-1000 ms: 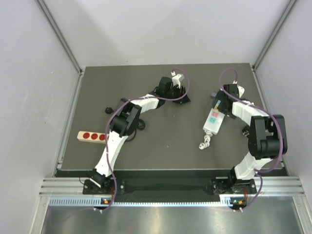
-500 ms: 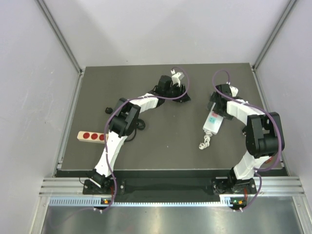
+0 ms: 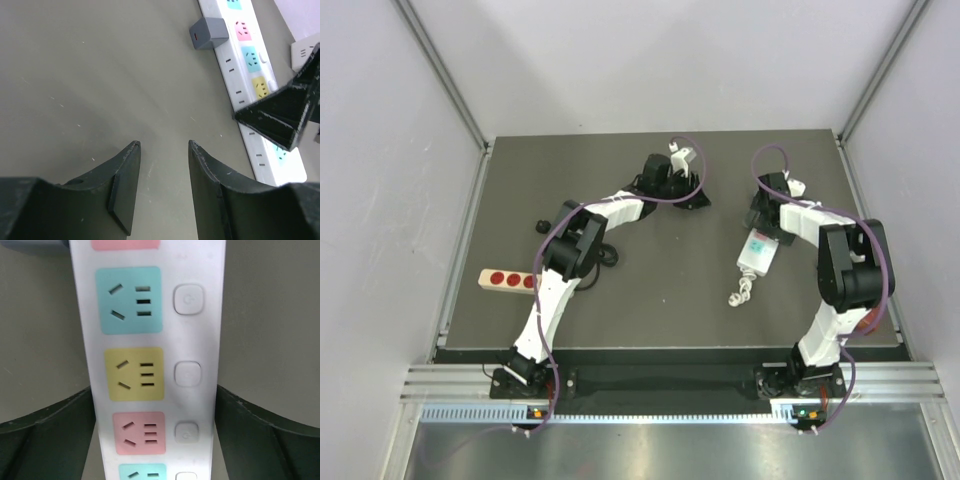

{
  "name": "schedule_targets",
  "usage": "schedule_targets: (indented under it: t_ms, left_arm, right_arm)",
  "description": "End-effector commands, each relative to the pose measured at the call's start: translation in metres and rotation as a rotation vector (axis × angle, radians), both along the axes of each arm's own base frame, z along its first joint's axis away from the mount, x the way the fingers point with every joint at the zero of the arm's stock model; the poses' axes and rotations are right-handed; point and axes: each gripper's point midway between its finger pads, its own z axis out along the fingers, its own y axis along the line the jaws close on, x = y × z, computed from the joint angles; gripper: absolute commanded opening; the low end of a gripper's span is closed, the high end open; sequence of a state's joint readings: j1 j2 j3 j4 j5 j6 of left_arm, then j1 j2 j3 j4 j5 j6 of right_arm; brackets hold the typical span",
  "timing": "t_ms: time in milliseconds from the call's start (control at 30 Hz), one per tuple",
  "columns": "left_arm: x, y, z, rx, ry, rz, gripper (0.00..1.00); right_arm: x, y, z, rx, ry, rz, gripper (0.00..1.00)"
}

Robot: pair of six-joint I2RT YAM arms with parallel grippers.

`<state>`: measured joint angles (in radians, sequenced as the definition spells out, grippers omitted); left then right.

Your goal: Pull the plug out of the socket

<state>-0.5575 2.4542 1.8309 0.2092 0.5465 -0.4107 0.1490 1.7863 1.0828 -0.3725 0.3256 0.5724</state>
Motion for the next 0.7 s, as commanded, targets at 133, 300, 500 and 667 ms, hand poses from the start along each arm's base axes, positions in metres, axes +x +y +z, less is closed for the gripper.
schedule_targets:
  t_ms: [133, 300, 500, 667]
  left_arm:
    - [0.002, -0.008, 0.065, -0.250, 0.006, -0.097, 0.52]
    - [0.001, -0.007, 0.066, -0.314, 0.046, -0.124, 0.55]
    - [0.002, -0.008, 0.063, -0.328, 0.078, -0.121, 0.55]
    - [0.000, -0.016, 0.065, -0.396, 0.135, -0.149, 0.55]
  right_arm:
    - [0.019, 0.007, 0.003, 0.000, -0.063, 0.008, 0.55]
    - [0.019, 0.006, 0.004, 0.005, -0.070, 0.019, 0.25]
    - [0.017, 0.010, 0.009, 0.055, -0.113, 0.071, 0.00]
    - [0.016, 0.031, 0.017, 0.140, -0.219, 0.209, 0.00]
